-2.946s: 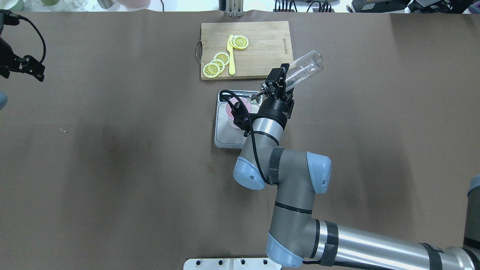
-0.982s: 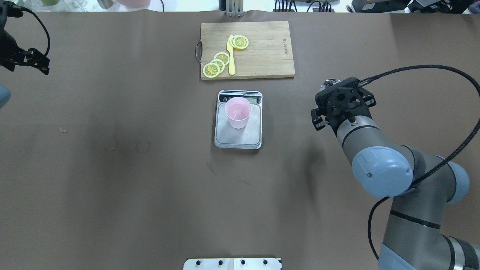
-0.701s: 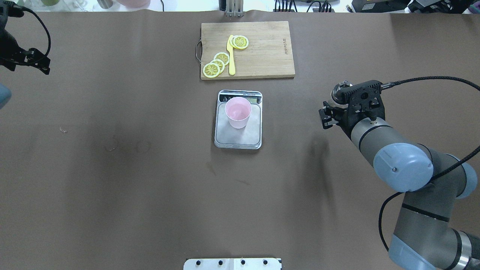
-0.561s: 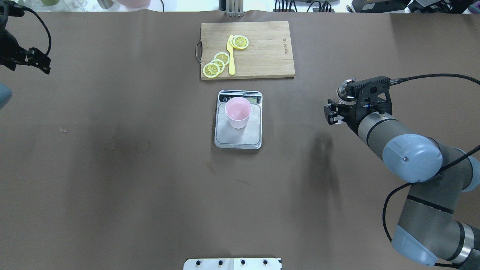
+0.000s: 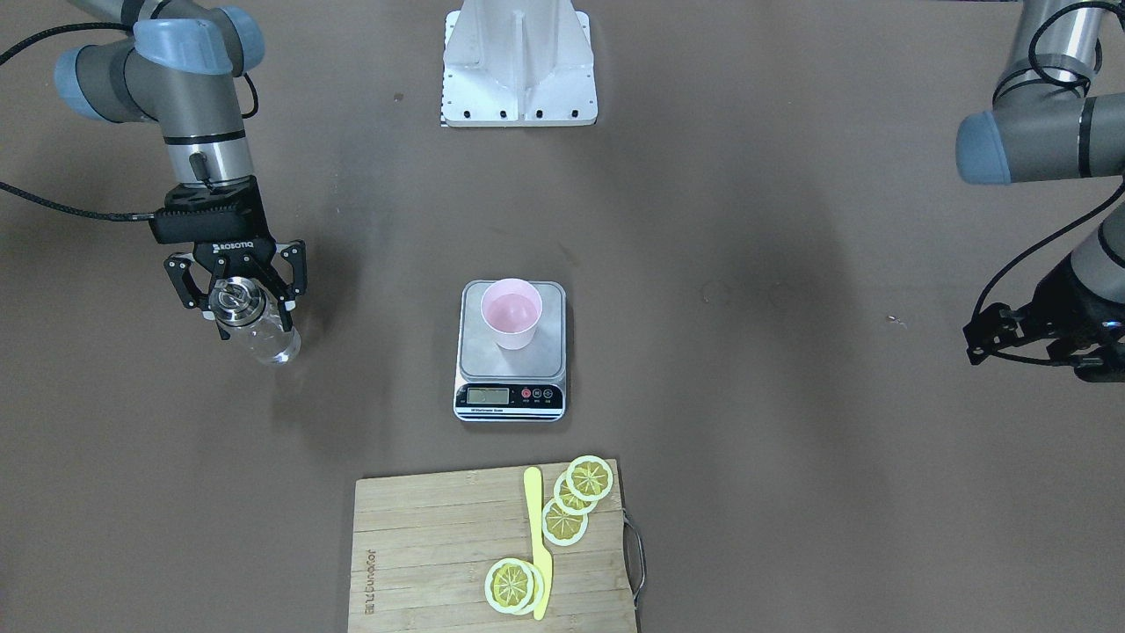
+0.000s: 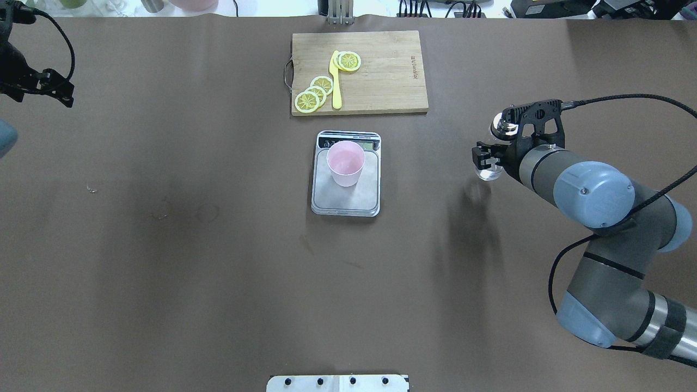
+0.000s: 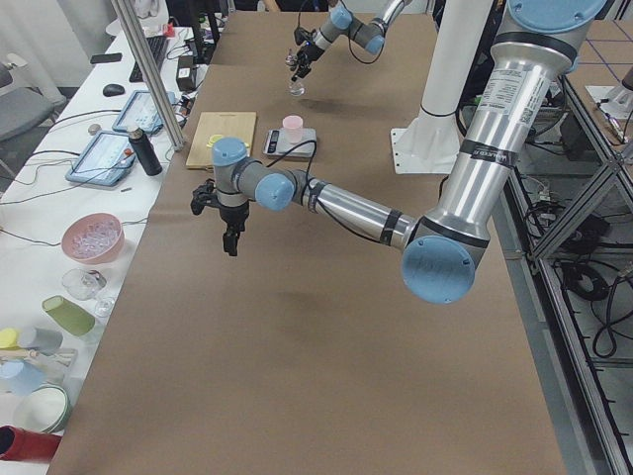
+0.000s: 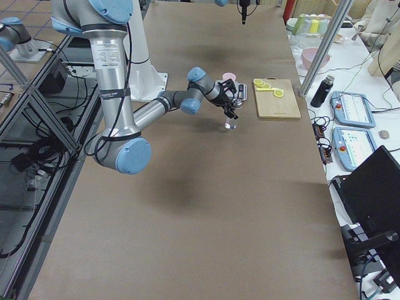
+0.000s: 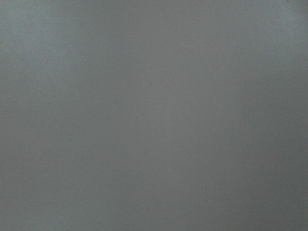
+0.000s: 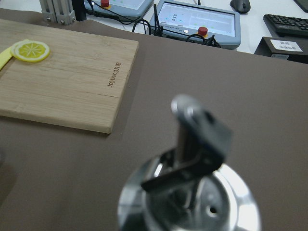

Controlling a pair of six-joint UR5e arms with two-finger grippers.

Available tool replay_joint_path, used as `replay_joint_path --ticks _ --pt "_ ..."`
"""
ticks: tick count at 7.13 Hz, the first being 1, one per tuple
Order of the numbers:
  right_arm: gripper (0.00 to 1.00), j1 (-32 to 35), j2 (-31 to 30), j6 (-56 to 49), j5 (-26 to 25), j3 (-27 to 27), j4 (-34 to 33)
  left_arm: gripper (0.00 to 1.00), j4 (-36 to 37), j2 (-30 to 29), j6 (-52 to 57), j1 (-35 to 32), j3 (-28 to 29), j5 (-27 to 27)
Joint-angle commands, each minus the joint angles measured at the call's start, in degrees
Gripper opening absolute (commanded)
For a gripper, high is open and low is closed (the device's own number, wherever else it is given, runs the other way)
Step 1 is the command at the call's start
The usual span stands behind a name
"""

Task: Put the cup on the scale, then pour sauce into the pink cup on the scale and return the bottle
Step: 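Turn the bottle upright and carry it back with the right gripper, then lower the sauce bottle onto the table with the right gripper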

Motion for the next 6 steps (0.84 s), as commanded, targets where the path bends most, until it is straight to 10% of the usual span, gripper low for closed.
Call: replay_joint_path --ticks 1,6 --pt "0.0 0.0 1.6 0.0 1.9 -1.8 -0.2 0.98 0.0 0.0 0.0 0.0 0.1 0.0" --pt "0.07 -0.1 2.6 0.6 3.6 -2.0 0.2 0.98 0.0 -0.2 0.0 0.1 0.4 0.0"
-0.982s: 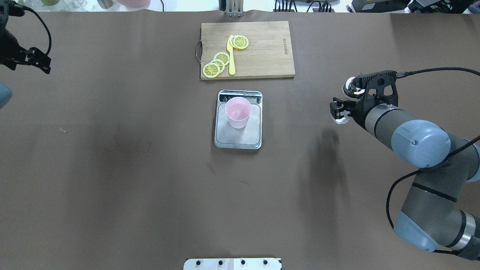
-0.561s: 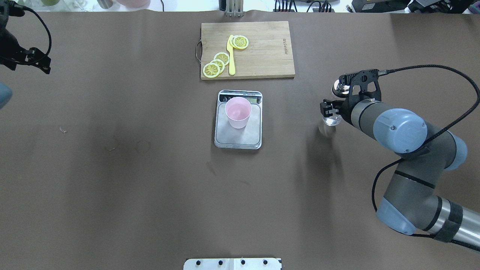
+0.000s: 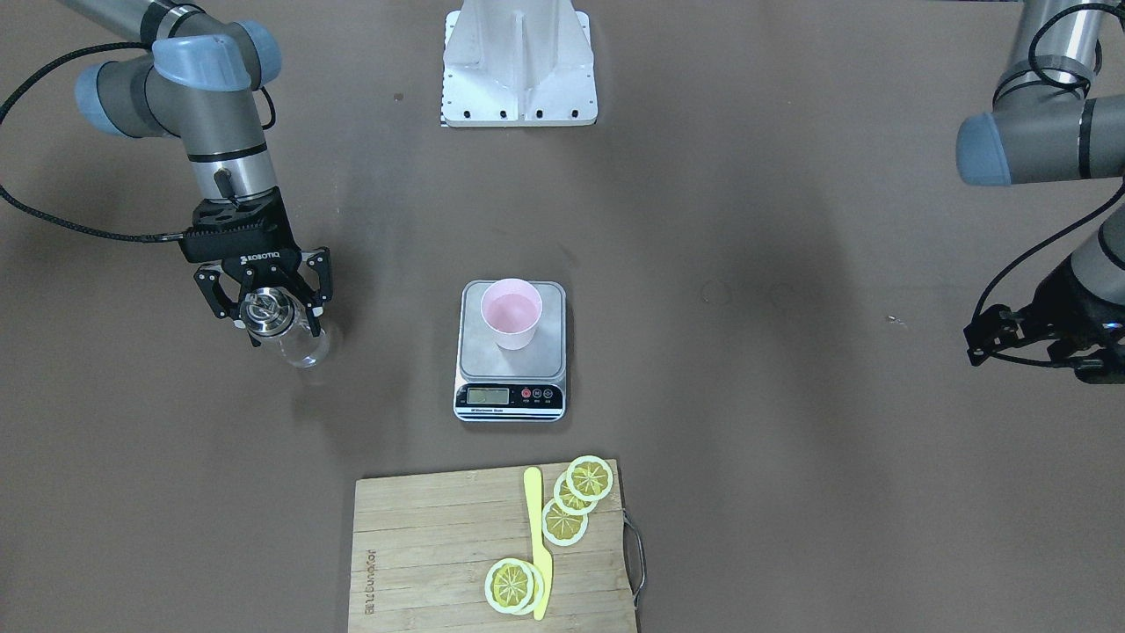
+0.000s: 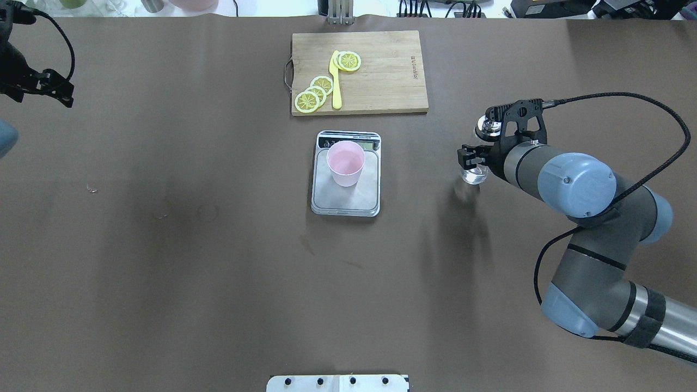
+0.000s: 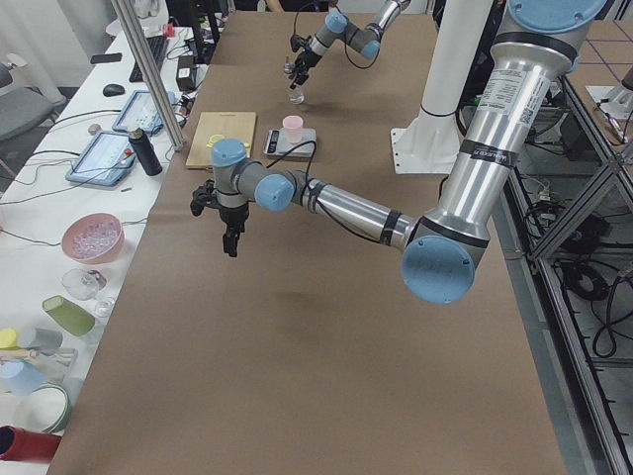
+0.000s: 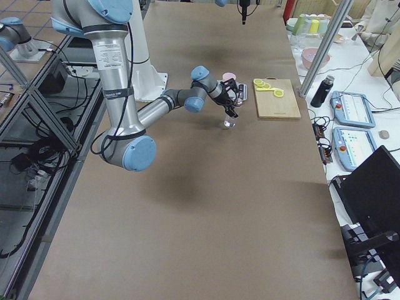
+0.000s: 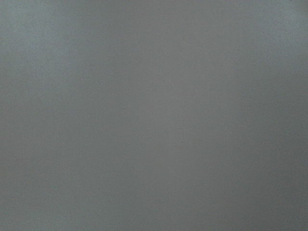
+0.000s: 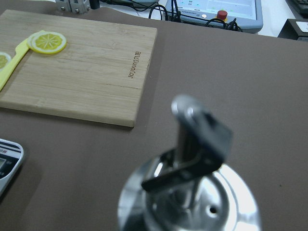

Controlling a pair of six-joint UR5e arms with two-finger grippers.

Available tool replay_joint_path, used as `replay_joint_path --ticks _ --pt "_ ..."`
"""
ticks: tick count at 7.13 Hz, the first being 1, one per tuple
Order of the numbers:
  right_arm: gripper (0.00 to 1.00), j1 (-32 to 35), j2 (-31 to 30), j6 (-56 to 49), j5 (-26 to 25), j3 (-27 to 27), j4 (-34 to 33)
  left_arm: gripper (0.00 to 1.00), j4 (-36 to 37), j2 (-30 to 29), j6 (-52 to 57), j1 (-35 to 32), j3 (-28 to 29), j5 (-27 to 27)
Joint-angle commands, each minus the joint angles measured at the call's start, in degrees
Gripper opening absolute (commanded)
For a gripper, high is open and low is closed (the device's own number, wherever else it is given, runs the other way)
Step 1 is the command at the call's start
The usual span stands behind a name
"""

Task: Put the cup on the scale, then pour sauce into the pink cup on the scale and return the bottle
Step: 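Lower the sauce bottle onto the table with the right gripper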

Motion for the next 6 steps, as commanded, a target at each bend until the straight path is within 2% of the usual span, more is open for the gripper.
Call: replay_joint_path --ticks 1,6 --pt "0.07 -1.1 -0.5 -0.2 -1.0 -0.2 0.3 0.98 0.1 -0.1 0.0 0.1 0.1 0.0" --pt "0.07 -1.6 -0.5 0.1 -2.0 -0.9 1.8 0.98 0.0 -0.3 0.1 0.1 0.6 0.0"
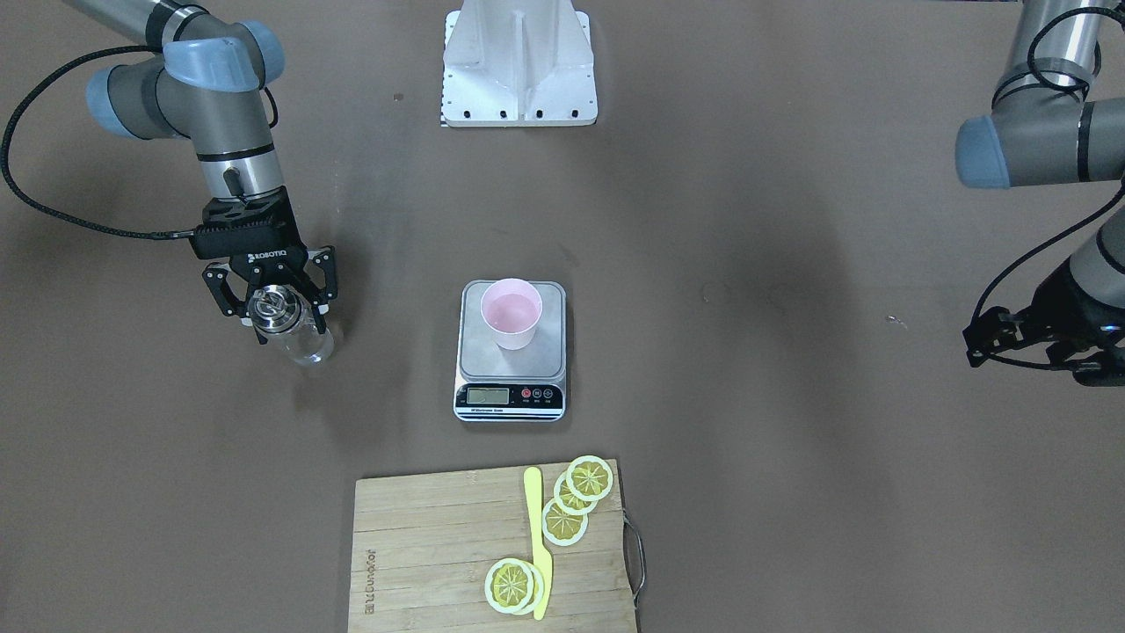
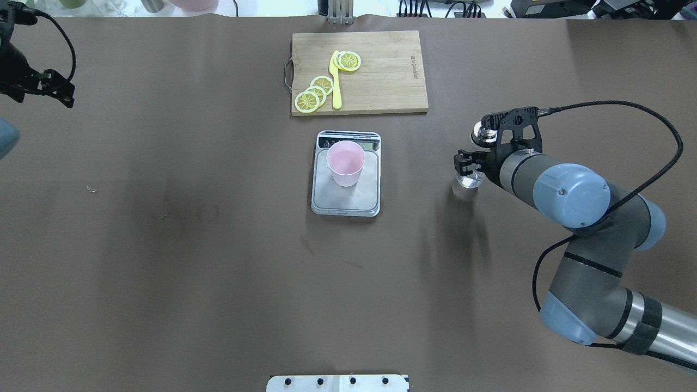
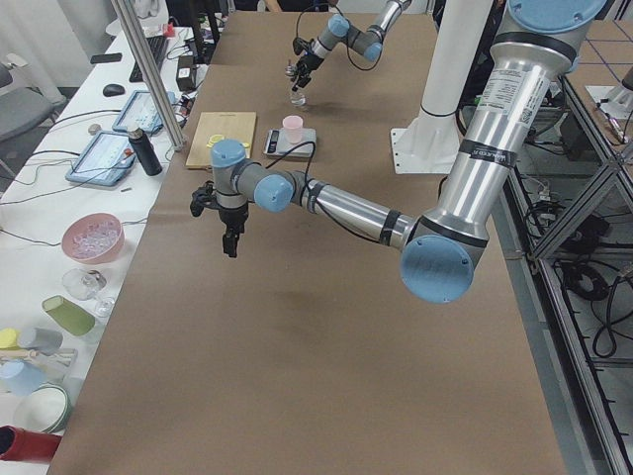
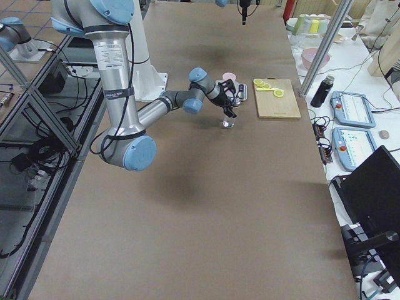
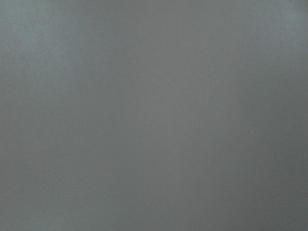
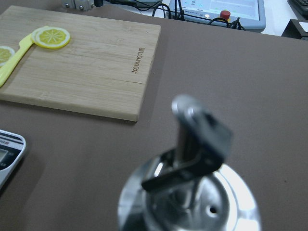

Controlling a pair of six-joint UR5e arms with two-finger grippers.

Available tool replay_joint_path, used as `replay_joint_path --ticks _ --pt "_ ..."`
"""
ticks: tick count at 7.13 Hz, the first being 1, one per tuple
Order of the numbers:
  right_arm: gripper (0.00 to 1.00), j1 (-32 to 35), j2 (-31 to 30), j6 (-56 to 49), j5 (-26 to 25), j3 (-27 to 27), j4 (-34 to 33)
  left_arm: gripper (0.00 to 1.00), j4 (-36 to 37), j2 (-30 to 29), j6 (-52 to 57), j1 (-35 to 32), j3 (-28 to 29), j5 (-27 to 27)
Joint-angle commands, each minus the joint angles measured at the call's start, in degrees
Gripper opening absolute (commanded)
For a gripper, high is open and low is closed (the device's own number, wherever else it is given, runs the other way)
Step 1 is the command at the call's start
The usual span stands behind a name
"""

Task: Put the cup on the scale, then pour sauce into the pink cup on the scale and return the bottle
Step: 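Lower the sauce bottle onto the table with the right gripper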

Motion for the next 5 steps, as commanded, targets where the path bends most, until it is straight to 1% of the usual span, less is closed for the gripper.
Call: replay_joint_path --ticks 1,2,4,5 --pt "0.07 -0.1 0.1 0.1 0.0 -0.4 0.3 0.98 0.0 -0.1 0.0 0.0 0.1 0.0" --pt "0.07 0.0 0.1 0.0 0.2 -0.4 0.3 0.98 0.0 -0.1 0.0 0.0 0.1 0.0" --pt "0.32 -0.1 0.1 -0.3 0.4 -0.4 0.3 0.98 0.0 -0.2 0.0 0.0 0.1 0.0" --pt "0.98 -0.1 0.1 -0.2 0.3 -0.4 0.3 0.98 0.0 -0.3 0.0 0.0 0.1 0.1"
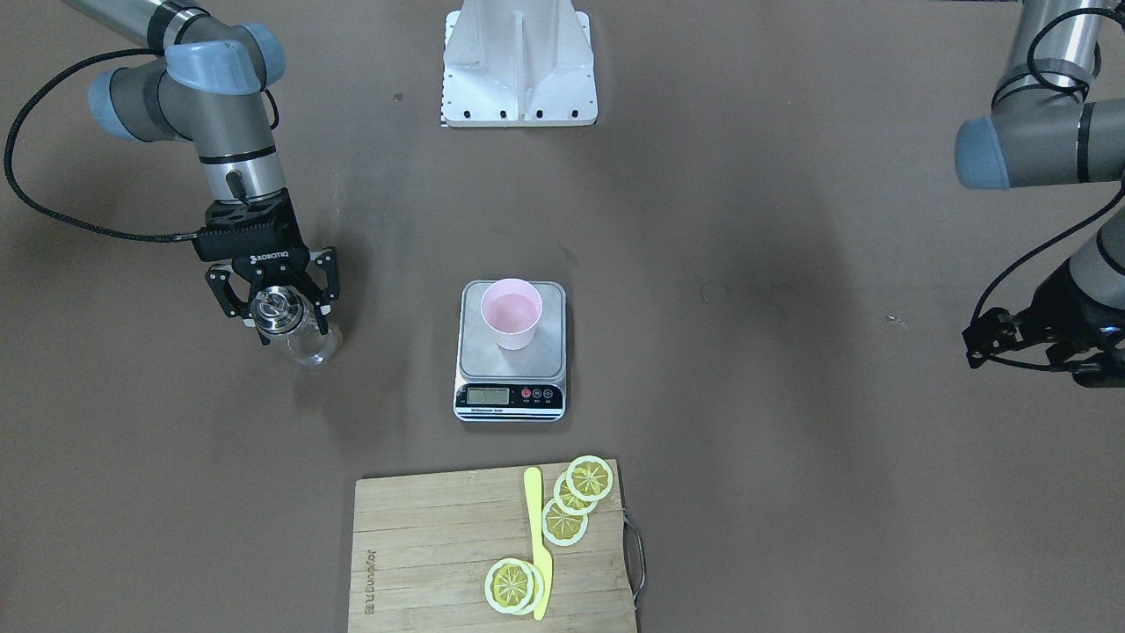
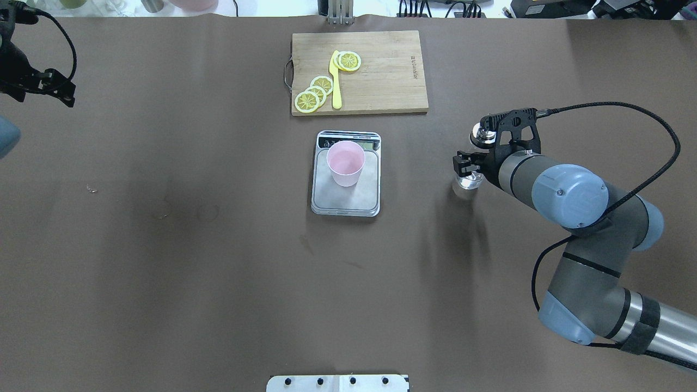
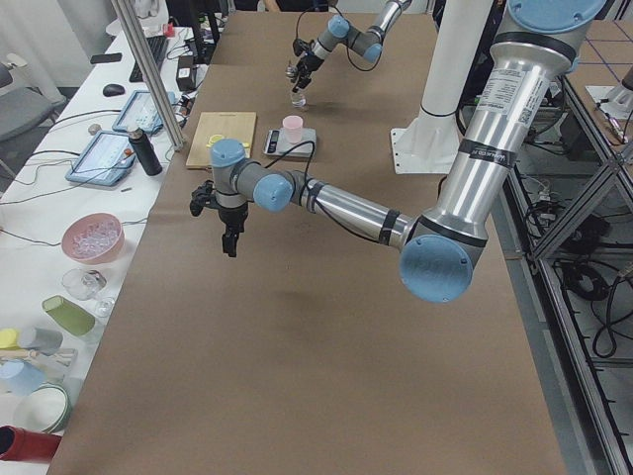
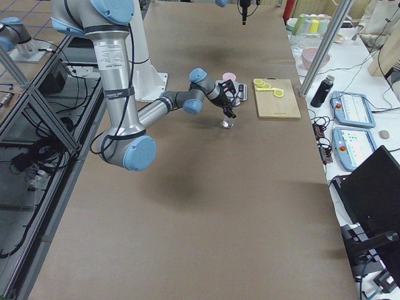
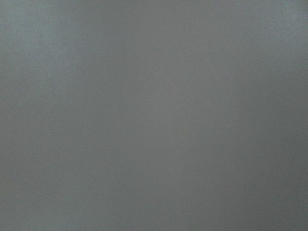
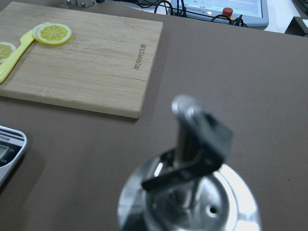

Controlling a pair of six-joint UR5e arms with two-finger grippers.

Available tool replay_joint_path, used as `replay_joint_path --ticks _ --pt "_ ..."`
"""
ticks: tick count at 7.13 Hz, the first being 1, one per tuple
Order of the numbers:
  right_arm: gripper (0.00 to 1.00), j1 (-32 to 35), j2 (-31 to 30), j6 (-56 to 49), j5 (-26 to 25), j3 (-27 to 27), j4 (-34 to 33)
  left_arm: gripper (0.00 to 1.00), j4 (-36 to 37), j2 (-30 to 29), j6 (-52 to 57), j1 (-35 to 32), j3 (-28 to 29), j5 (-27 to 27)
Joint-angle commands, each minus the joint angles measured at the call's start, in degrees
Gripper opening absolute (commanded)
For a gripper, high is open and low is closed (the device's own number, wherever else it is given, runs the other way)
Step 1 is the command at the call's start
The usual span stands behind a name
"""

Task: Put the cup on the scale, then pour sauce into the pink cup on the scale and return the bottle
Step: 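Lower the sauce bottle onto the table with the right gripper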

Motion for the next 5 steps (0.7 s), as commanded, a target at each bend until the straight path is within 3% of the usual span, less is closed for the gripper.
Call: replay_joint_path --ticks 1,5 --pt "1.0 0.0 0.1 -0.2 0.0 0.0 0.1 0.98 0.1 -0.1 0.0 0.0 0.0 0.0" --pt "1.0 0.1 -0.3 -0.1 1.3 2.2 0.0 0.98 0.1 -0.1 0.0 0.0 0.0 0.0"
